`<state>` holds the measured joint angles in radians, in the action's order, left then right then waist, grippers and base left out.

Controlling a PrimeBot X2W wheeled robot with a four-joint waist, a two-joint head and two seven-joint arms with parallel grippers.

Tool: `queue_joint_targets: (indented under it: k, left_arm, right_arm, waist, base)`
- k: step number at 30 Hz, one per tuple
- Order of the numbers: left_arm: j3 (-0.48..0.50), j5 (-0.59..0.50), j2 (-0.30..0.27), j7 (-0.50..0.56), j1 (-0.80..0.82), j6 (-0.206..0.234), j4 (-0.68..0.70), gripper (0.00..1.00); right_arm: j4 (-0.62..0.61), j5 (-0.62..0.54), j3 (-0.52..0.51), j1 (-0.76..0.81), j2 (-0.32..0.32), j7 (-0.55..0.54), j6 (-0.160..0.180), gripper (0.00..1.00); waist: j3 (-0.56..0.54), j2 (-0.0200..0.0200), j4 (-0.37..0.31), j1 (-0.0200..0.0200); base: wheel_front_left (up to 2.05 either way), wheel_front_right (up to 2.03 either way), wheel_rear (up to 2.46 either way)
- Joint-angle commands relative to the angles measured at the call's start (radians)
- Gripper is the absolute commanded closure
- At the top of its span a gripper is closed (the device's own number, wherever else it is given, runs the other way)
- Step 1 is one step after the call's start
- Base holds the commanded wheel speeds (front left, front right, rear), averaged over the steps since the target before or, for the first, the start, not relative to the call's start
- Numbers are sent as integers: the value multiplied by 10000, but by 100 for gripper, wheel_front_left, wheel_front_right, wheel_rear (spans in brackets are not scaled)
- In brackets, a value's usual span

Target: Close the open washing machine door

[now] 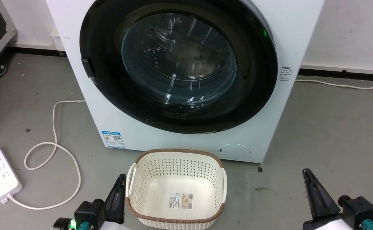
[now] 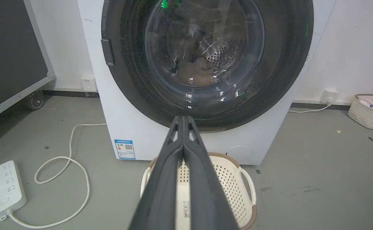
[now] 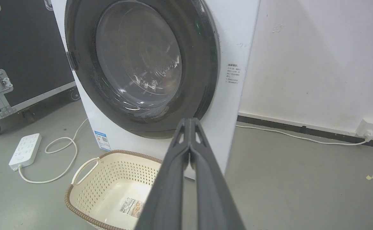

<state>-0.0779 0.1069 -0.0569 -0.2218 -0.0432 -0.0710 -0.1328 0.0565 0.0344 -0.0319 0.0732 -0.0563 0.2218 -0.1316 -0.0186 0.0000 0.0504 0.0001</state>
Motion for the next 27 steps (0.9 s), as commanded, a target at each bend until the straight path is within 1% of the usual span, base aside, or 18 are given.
queue_joint_targets:
  k: [1,27]
  left_arm:
    - [50,-82,4,53,60,66,71,100]
    - [229,-324,19,584,151,224,380,100]
  right_arm:
    - [-67,-51,9,-106,11,-51,1,100]
    - [-190,-123,85,-260,23,-583,3,100]
  waist:
    - [3,0,-8,-1]
    - [48,0,-130,-1]
  base:
    - [0,0,0]
    - [0,0,0]
